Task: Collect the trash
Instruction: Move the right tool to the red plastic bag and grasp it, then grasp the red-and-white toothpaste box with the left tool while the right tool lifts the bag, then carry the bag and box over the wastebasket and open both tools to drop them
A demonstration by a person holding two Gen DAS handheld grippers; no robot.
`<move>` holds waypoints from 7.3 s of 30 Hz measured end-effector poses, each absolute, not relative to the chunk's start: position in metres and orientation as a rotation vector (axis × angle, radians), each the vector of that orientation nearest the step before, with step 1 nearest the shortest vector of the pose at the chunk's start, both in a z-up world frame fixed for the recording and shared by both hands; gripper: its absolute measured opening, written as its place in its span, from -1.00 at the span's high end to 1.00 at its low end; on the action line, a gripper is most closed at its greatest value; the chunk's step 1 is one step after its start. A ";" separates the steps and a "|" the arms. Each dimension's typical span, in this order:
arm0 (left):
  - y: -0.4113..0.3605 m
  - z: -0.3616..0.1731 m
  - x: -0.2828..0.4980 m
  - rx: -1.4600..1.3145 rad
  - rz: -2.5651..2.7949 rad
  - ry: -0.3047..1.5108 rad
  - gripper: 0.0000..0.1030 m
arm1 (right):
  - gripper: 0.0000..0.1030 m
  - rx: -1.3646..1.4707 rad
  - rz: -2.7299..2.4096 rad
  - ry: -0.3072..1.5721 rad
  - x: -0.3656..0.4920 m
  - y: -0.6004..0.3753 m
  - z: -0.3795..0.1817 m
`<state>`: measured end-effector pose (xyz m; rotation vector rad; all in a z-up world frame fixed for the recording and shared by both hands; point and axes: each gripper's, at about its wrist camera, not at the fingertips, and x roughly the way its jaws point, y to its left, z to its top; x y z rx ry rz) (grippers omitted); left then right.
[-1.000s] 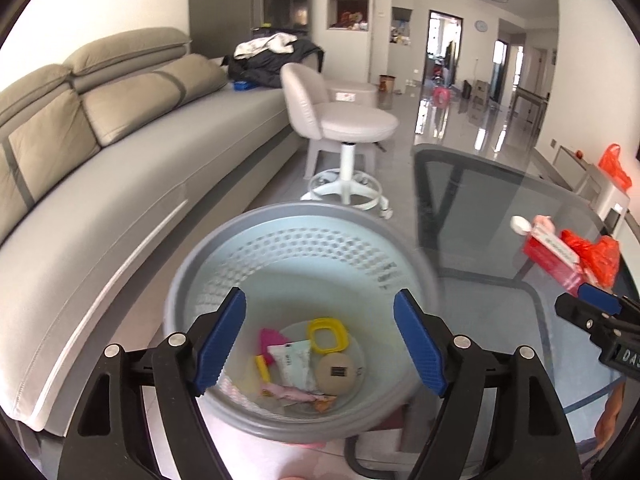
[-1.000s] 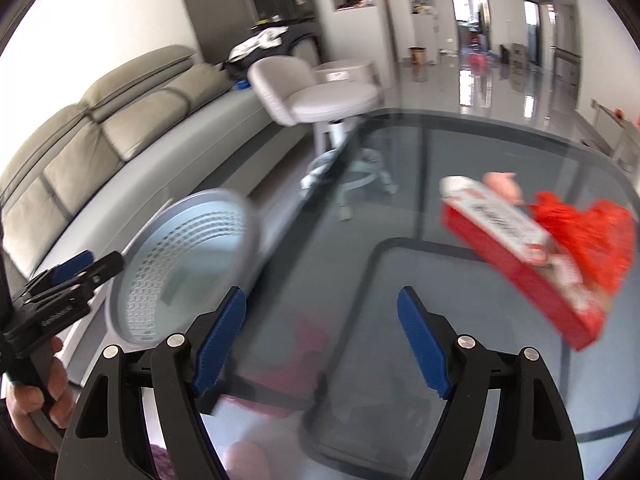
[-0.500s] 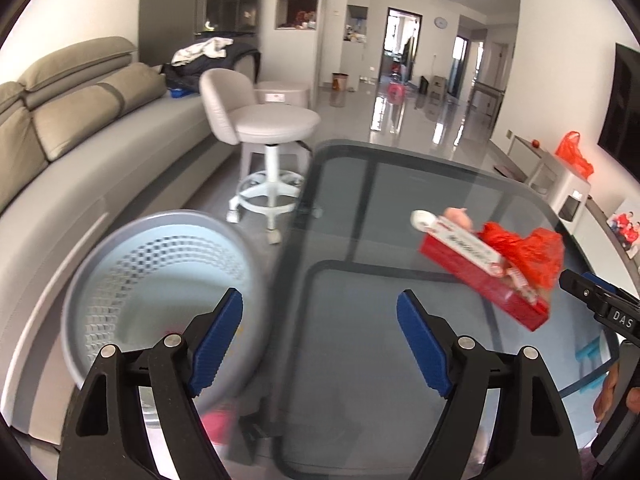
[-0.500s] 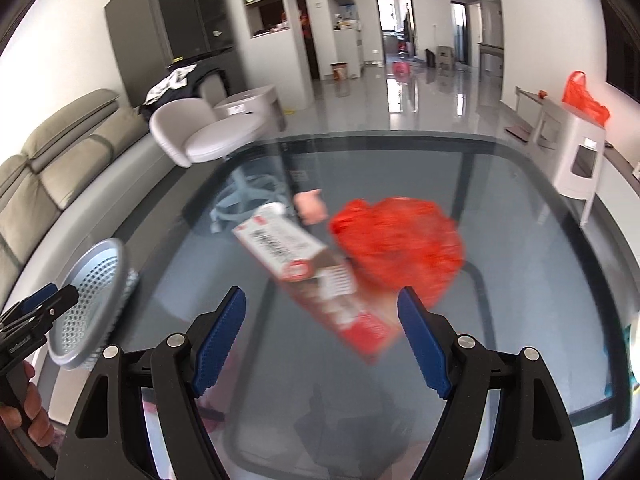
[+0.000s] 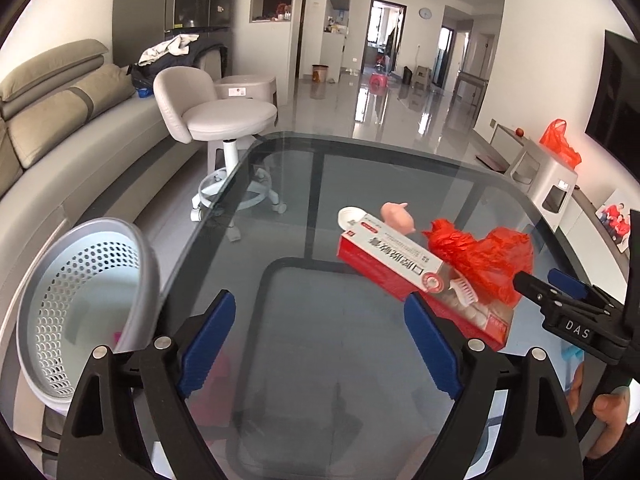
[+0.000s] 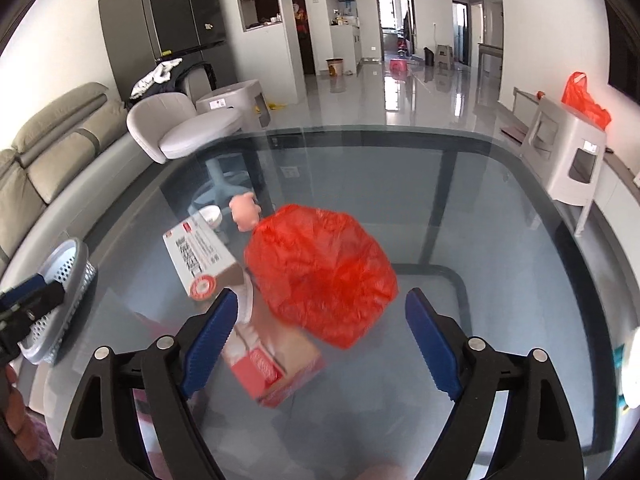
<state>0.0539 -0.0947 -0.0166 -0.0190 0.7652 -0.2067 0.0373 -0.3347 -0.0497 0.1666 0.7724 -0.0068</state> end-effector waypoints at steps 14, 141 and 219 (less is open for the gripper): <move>-0.129 -0.032 0.068 0.012 -0.190 0.776 -0.64 | -0.59 0.205 0.032 0.861 0.084 -0.338 -0.072; -0.104 -0.067 0.098 0.052 -0.146 0.922 -0.73 | 0.73 0.143 0.014 0.928 0.065 -0.327 -0.083; 0.185 -0.055 0.052 -0.044 0.091 0.883 0.02 | 0.72 0.162 0.519 0.945 0.115 0.020 -0.056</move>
